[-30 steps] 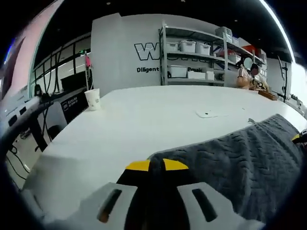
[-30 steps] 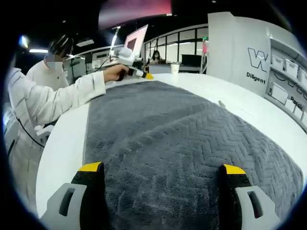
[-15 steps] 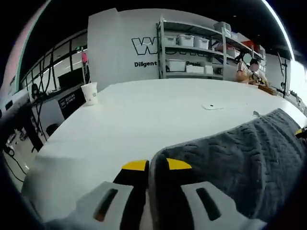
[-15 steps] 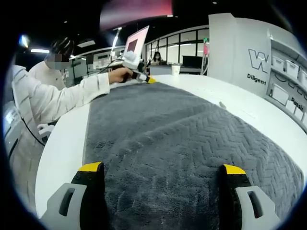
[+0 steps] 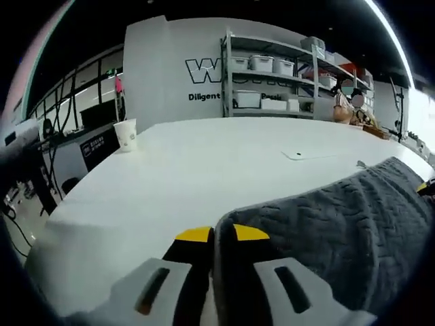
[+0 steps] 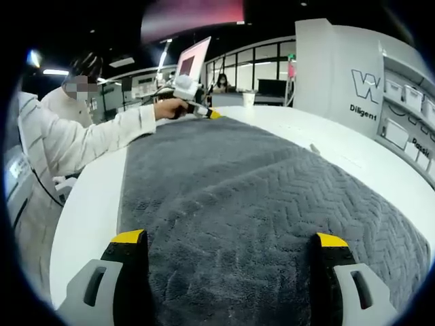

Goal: Open the folded towel by lifting each exposed corner and separating the folded layers until the towel lies flat within the target outline without major curled edges

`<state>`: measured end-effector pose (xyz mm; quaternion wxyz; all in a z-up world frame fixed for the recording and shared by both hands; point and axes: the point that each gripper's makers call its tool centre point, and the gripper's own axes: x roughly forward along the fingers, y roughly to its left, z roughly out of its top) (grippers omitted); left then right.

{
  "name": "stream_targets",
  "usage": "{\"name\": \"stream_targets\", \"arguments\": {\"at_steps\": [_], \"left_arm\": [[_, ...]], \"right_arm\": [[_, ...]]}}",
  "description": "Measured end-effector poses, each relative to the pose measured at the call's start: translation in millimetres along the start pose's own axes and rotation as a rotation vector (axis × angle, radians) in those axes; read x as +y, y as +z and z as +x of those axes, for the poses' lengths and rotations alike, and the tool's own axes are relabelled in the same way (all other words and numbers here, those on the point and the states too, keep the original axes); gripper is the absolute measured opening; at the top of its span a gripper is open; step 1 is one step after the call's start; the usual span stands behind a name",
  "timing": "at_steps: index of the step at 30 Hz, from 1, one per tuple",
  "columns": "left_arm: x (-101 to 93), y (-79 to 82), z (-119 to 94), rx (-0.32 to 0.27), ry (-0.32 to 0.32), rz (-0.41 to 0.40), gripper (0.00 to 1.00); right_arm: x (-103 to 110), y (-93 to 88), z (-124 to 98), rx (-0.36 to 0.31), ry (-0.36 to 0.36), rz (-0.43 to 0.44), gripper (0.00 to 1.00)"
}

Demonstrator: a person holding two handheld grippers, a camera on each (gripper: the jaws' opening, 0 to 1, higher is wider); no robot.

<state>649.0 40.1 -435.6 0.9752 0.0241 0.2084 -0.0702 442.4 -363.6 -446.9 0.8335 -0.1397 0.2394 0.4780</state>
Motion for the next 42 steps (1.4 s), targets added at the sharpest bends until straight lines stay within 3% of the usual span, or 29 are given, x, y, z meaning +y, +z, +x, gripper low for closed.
{"name": "stream_targets", "arguments": {"at_steps": [11, 16, 33, 36, 42], "left_arm": [[1.8, 0.6, -0.6, -0.019, 0.020, 0.040, 0.09], [8.1, 2.9, 0.5, -0.020, 0.067, 0.125, 0.09], [12.4, 5.6, 2.3, -0.036, 0.087, 0.161, 0.09], [12.7, 5.5, 2.1, -0.037, 0.088, 0.146, 0.09], [16.1, 5.3, 0.9, -0.038, 0.057, 0.038, 0.14]], "right_arm": [[-0.3, 0.3, -0.1, -0.005, 0.000, 0.000, 1.00], [-0.1, 0.4, -0.2, -0.006, 0.000, 0.000, 1.00], [0.0, 0.9, 0.0, -0.008, 0.000, 0.000, 1.00], [0.2, 0.9, 0.1, -0.008, 0.000, 0.000, 1.00], [0.3, 1.1, 0.3, -0.007, 0.000, 0.000, 1.00]]}}
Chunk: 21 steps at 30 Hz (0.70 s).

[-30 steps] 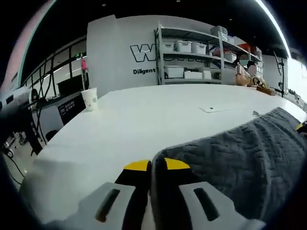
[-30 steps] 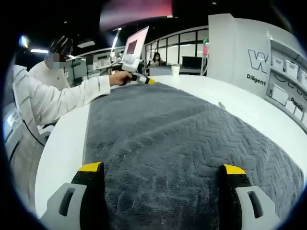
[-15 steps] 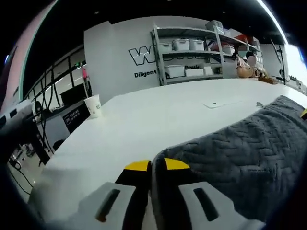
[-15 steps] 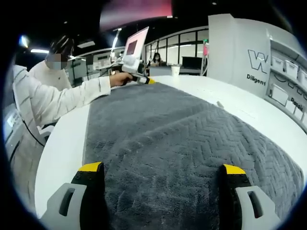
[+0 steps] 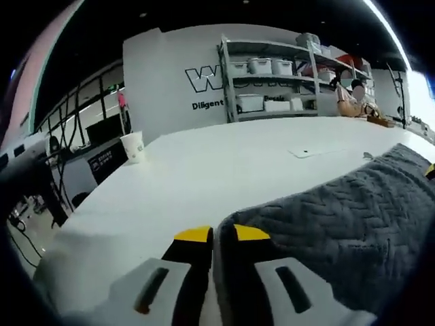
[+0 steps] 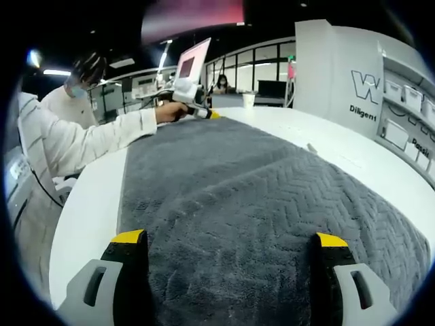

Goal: Open the folded towel by lifting each exposed corner and separating the folded layers until the towel lies flat within the target outline without major curled edges

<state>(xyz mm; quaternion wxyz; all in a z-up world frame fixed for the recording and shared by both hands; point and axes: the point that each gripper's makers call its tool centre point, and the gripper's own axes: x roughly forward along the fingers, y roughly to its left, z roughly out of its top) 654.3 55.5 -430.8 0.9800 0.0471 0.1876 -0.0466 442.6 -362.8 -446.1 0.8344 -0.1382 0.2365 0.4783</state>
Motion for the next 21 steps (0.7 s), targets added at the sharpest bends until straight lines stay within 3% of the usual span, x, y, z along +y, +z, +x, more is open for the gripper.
{"name": "stream_targets", "arguments": {"at_steps": [7, 9, 13, 17, 21], "left_arm": [[-9.4, 3.6, -5.3, 0.021, -0.033, 0.009, 0.19], [-23.8, 11.4, -7.2, -0.006, -0.095, -0.007, 0.25], [-41.3, 22.8, -13.3, -0.029, -0.147, -0.018, 0.44], [-62.6, 20.7, -20.7, 0.023, -0.209, 0.019, 0.59], [-85.7, 20.8, -28.2, 0.046, -0.290, 0.042, 0.68]], "right_arm": [[0.8, -0.1, -0.1, 0.000, 0.000, 0.000, 1.00], [1.1, -0.1, -0.1, 0.000, 0.000, 0.000, 1.00], [1.5, -0.3, -0.2, 0.000, 0.000, 0.000, 1.00], [1.9, -0.5, -0.3, 0.000, 0.000, 0.000, 1.00], [2.2, -0.6, -0.5, -0.002, 0.000, 0.000, 1.00]]}}
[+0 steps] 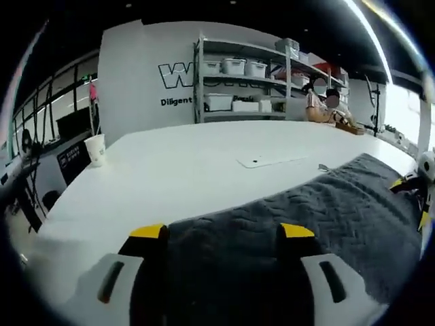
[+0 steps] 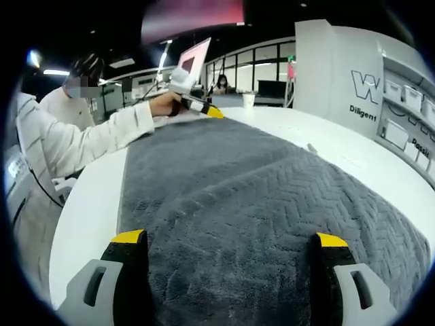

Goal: Open the folded towel by lifting each exposed corner and separating the folded layers until the towel lies flat within the target outline without major curled edges

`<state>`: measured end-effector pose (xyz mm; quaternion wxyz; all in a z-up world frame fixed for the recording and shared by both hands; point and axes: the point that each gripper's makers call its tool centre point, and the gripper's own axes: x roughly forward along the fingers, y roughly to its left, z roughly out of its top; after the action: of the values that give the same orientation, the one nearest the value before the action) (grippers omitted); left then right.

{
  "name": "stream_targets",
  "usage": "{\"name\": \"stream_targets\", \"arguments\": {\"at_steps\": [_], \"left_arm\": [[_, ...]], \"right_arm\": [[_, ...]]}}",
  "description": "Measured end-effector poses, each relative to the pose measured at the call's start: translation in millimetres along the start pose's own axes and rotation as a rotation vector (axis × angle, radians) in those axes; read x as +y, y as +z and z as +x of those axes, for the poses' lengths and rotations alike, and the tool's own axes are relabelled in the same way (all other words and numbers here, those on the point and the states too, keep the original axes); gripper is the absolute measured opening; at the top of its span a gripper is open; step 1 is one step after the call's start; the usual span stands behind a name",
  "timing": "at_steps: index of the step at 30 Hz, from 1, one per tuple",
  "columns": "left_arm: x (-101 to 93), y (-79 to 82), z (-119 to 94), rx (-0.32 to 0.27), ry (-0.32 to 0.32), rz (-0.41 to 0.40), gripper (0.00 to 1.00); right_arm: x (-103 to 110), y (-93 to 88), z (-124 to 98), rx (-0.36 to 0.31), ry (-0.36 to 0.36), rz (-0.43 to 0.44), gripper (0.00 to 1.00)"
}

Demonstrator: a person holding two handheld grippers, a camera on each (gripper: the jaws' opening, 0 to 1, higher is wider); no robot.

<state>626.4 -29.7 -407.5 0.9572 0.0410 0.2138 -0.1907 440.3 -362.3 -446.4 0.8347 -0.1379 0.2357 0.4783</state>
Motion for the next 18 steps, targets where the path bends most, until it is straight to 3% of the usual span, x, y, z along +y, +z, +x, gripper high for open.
{"name": "stream_targets", "arguments": {"at_steps": [4, 7, 11, 15, 18], "left_arm": [[-24.5, -1.7, -0.8, 0.027, -0.075, 0.034, 0.86], [-39.1, -7.4, -1.2, 0.074, -0.099, 0.080, 0.94], [-54.9, -10.1, 0.9, 0.083, -0.140, 0.102, 0.94], [-74.2, -17.5, 1.6, 0.100, -0.229, 0.075, 0.97], [-92.0, -32.2, -0.8, 0.161, -0.307, 0.147, 0.99]], "right_arm": [[-0.5, 0.1, -0.1, -0.001, 0.000, 0.000, 1.00], [-1.4, 0.3, -0.1, -0.001, 0.000, 0.000, 1.00], [-1.7, 0.4, -0.1, -0.002, 0.000, 0.000, 1.00], [-2.1, 0.4, -0.1, -0.005, 0.000, 0.000, 1.00], [-2.0, 0.4, -0.1, -0.005, 0.000, 0.000, 1.00]]}}
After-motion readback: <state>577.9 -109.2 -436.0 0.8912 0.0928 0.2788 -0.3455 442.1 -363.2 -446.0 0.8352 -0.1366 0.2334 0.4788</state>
